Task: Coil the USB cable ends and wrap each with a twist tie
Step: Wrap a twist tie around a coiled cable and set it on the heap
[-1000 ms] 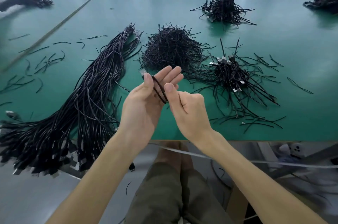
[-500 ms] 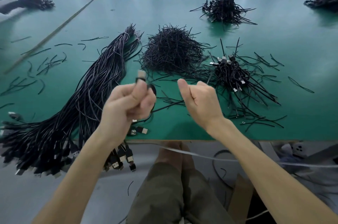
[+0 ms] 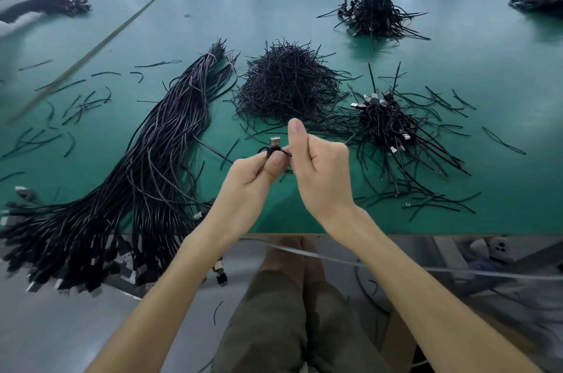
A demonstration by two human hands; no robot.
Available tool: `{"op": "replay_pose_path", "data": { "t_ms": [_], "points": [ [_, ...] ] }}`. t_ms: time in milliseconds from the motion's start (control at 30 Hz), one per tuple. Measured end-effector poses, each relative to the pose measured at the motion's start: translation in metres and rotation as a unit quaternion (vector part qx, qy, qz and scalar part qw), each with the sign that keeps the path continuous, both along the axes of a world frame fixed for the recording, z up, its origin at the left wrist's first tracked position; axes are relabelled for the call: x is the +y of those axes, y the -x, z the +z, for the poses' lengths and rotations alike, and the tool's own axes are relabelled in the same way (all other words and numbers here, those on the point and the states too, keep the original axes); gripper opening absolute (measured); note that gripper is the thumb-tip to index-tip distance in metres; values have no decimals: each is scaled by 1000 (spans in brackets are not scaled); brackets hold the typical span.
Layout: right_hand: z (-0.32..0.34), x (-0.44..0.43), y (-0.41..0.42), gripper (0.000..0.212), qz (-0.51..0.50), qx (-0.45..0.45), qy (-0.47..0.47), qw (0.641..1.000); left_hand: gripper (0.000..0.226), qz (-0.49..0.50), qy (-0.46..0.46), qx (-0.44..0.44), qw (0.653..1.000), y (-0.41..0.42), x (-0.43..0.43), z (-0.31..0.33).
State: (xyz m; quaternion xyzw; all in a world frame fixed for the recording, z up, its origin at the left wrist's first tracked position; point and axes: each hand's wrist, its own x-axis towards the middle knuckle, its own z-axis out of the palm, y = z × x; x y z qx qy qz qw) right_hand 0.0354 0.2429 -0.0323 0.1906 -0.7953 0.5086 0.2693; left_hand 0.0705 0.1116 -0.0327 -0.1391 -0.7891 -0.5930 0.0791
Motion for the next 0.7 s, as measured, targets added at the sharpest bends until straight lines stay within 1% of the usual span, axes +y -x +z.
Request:
{"op": "replay_pose_path", "data": {
  "t_ms": [33, 100, 133, 200, 300, 367, 400, 467, 533, 567, 633, 700],
  "points": [
    [-1, -2, -4, 59, 12, 0, -2, 1000, 44, -3, -46, -7, 999, -1, 2, 2],
    [-6, -5, -13, 53, 17, 23, -23, 999, 47, -27, -164, -58, 984, -1, 6, 5],
    [-9, -7, -16, 49, 6, 43, -34, 998, 50, -37, -225, -87, 970, -1, 7, 6],
    [-13, -8, -18, 46, -22, 75, -57, 995, 51, -46, -315, -128, 939, 0, 10, 9],
    [-18, -9, -19, 51, -25, 107, -104, 989, 48, -51, -428, -159, 889, 6, 10, 17],
    [-25, -8, -20, 56, -15, 101, -121, 987, 41, -50, -492, -177, 851, 9, 4, 22],
    [-27, -7, -20, 58, -11, 96, -126, 987, 37, -55, -506, -185, 841, 9, 1, 23],
    [-30, -3, -18, 57, -12, 103, -153, 983, 30, -60, -505, -190, 840, 9, -3, 25],
    [-30, -1, -17, 48, -15, 133, -202, 970, 31, -51, -503, -180, 844, 9, -3, 23],
    [-29, -1, -18, 42, -14, 133, -220, 966, 32, -49, -507, -176, 842, 10, -4, 22],
    [-26, -1, -20, 36, -14, 85, -221, 971, 35, -50, -520, -169, 836, 13, -4, 19],
    [-21, -1, -23, 43, 13, -21, -192, 981, 40, -51, -522, -169, 834, 15, -6, 15]
  ]
}}
